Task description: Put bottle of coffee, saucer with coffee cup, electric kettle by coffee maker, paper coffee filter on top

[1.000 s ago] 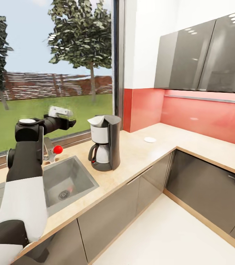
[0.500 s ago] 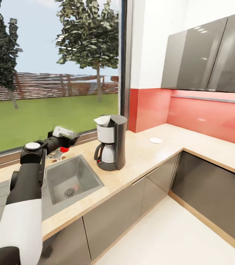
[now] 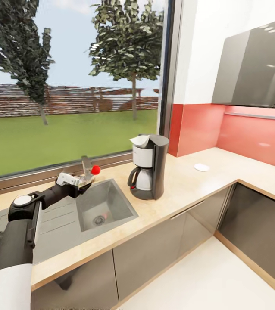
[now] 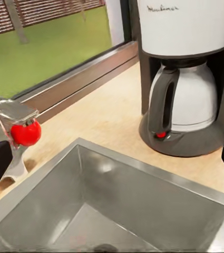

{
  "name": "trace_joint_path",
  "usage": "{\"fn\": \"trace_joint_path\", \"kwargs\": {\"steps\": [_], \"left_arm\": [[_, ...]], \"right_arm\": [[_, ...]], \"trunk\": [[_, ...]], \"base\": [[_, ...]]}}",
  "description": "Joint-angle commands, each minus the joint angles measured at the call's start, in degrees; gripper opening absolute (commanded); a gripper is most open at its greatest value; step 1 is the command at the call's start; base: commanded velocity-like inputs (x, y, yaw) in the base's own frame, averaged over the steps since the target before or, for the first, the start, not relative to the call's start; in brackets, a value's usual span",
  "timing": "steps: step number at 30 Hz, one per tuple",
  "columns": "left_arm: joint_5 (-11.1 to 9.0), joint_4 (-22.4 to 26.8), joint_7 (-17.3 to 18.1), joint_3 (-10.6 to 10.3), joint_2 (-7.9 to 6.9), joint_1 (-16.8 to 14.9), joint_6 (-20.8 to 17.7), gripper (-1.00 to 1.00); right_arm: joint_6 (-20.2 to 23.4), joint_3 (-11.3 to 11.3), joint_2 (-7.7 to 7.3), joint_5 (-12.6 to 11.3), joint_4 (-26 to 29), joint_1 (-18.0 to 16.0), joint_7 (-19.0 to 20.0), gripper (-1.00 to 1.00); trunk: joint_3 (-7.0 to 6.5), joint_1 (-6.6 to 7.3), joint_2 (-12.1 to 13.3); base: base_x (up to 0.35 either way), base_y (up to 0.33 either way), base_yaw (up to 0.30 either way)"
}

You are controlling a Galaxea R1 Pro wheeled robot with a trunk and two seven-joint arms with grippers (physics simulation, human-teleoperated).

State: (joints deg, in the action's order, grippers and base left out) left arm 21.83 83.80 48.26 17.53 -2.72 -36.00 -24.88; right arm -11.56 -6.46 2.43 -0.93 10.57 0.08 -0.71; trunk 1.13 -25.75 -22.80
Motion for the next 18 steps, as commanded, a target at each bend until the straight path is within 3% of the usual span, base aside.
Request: {"fn": "trace_joint_path", "kwargs": {"steps": [1, 8, 13, 18], "left_arm": [[0.26, 0.01, 0.55, 0.05, 0.2, 0.67, -0.15, 1.0], [0.26, -0.03, 0.34, -0.04, 0.31, 1.05, 1.65, 1.0], [0.23, -0.04, 0.3, -0.17, 0.41, 1.36, 2.34, 1.0], [0.13, -0.2, 0.64, -0.27, 0.48, 2.22, 2.44, 1.0]], "right_arm": [[-0.13, -0.3, 0.01, -0.11, 0.12, 0.01, 0.01, 1.0], [-0.13, -0.29, -0.04, -0.12, 0.15, 0.01, 0.06, 1.0], [-0.13, -0.29, -0.05, -0.12, 0.15, 0.01, 0.09, 1.0], [-0.21, -0.25, -0.05, -0.09, 0.15, 0.01, 0.09, 1.0]], "trunk": [[0.12, -0.04, -0.12], [0.12, -0.04, -0.12], [0.12, -0.04, -0.12], [0.12, -0.04, -0.12]], "base": [[0.0, 0.0, 0.276], [0.0, -0.044, 0.265], [-0.068, -0.206, 0.045], [-0.018, -0.041, 0.004]]}}
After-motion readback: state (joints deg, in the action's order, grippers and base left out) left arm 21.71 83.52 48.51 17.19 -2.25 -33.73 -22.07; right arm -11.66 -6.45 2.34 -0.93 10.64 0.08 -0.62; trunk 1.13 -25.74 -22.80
